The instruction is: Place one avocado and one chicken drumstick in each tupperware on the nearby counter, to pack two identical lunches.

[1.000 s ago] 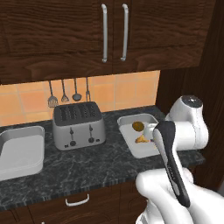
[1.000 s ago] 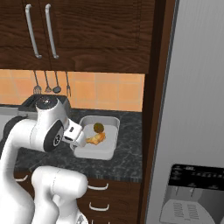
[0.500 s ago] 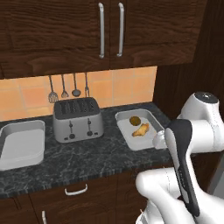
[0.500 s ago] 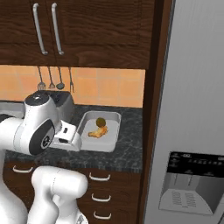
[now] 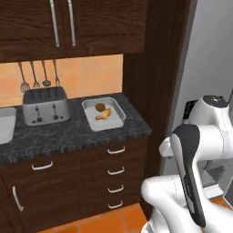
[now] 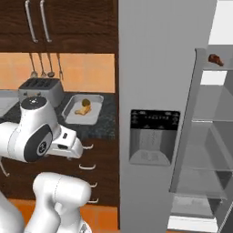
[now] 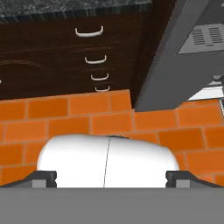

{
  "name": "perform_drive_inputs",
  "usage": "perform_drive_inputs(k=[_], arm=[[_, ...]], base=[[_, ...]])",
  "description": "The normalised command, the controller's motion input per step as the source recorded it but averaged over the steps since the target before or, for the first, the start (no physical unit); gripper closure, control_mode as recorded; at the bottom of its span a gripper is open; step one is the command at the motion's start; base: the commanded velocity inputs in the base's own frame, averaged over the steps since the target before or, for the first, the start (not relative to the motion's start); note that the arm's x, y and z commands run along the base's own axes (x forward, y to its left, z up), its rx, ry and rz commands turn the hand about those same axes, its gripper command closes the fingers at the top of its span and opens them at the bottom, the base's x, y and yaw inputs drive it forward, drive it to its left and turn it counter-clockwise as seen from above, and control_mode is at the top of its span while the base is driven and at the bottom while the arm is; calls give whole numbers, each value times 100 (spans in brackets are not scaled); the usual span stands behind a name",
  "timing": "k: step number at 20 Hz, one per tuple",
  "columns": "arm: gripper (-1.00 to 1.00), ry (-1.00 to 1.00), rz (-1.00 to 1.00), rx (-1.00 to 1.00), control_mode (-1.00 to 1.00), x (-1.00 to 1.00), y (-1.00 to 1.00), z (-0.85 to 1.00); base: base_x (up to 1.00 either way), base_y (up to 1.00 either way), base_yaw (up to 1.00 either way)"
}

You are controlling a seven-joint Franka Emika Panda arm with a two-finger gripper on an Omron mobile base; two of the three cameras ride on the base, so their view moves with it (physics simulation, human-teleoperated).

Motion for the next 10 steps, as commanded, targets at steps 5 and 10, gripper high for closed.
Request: perform_drive_inputs(k=[5,10], arm=[[-100,0,0,0,100,0,0,0],[-100,0,0,0,100,0,0,0]], base=[[-1,-100,-20],[6,-100,-20]])
